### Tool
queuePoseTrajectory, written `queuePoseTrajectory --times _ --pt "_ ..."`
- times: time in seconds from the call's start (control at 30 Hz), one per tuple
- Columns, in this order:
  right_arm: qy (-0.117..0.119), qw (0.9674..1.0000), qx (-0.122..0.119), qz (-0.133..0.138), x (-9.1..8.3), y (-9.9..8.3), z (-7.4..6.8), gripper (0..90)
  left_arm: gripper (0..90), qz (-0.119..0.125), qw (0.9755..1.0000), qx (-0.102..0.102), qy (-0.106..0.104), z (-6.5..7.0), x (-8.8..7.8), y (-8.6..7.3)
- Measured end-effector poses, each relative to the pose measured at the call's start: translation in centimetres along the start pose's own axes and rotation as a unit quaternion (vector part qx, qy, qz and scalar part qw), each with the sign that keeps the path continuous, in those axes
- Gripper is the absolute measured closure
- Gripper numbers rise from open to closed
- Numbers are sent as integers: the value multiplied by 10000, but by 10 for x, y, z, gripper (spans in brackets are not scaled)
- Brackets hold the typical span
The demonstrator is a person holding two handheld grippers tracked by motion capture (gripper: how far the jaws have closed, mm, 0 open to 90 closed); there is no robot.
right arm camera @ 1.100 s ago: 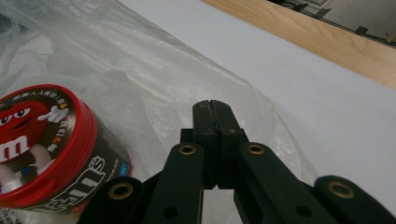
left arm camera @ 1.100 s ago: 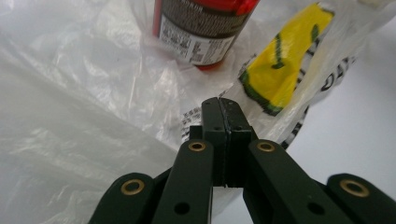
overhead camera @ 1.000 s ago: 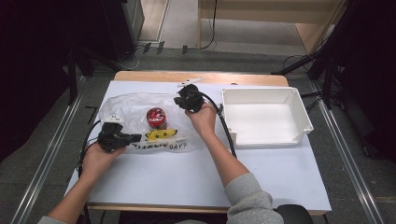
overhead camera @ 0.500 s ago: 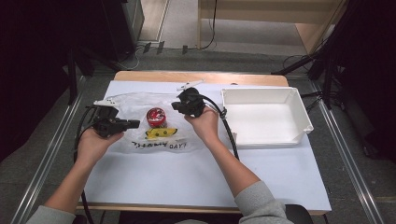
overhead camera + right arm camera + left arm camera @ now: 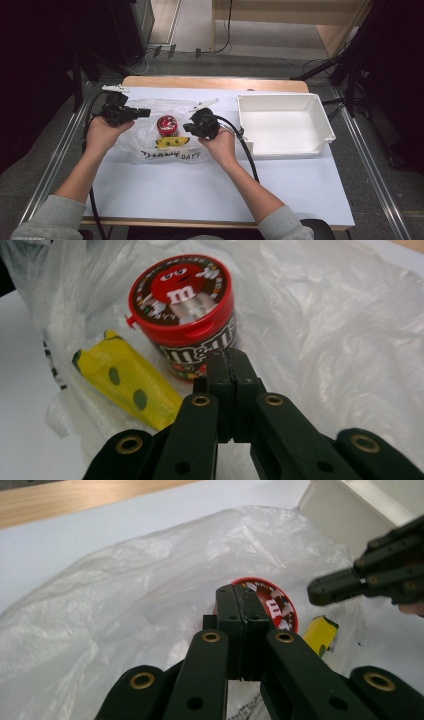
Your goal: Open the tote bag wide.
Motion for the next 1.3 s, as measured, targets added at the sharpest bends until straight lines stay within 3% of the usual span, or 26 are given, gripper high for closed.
queuePoseTrajectory --times 0.07,0.13,0.23,0.33,0.37,0.4,0.43,0.5,0.63,0.7,0.87,1.3 --pt "-6 10000 -15 -32 0 -2 -2 900 900 29 10000 26 8 -1 0 3" --pt "50 10000 -8 -81 1 -6 -6 900 900 209 9998 -35 6 -4 2 12" --pt "73 9999 -77 -103 2 -10 -11 900 900 85 9999 6 149 -11 9 16" --pt "106 9999 -93 -98 3 -12 -13 900 900 152 9996 28 230 -14 15 20" --pt "112 9998 -79 -107 5 -16 -15 900 900 157 9993 116 316 -19 24 21" --pt "112 9998 -79 -107 5 -16 -15 900 900 157 9993 116 316 -19 24 21" --pt "139 9998 -73 -133 6 -19 -17 900 900 75 9990 105 420 -27 34 18" --pt "167 9997 -67 -168 9 -23 -18 900 900 20 9990 -43 438 -36 45 15" --pt "191 9996 -79 -180 12 -28 -22 900 900 -138 9987 -129 463 -48 63 6" --pt "188 9996 -95 -207 13 -32 -23 900 900 -161 9988 -208 406 -50 69 4" --pt "222 9994 -114 -249 15 -39 -27 900 900 -320 9983 -81 478 -51 84 -1" --pt "280 9987 -276 -311 18 -54 -39 900 900 -553 9974 -119 438 -54 111 -14"
Point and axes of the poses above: each handheld gripper's, and its own axes: x roughly forward along the jaws, y roughly out of its top, z roughly to its right, the point moved 7 cm from there along x, roughly forward along the jaws, and after that the axes turned 4 degrees about -x, right-handed, at the moved point
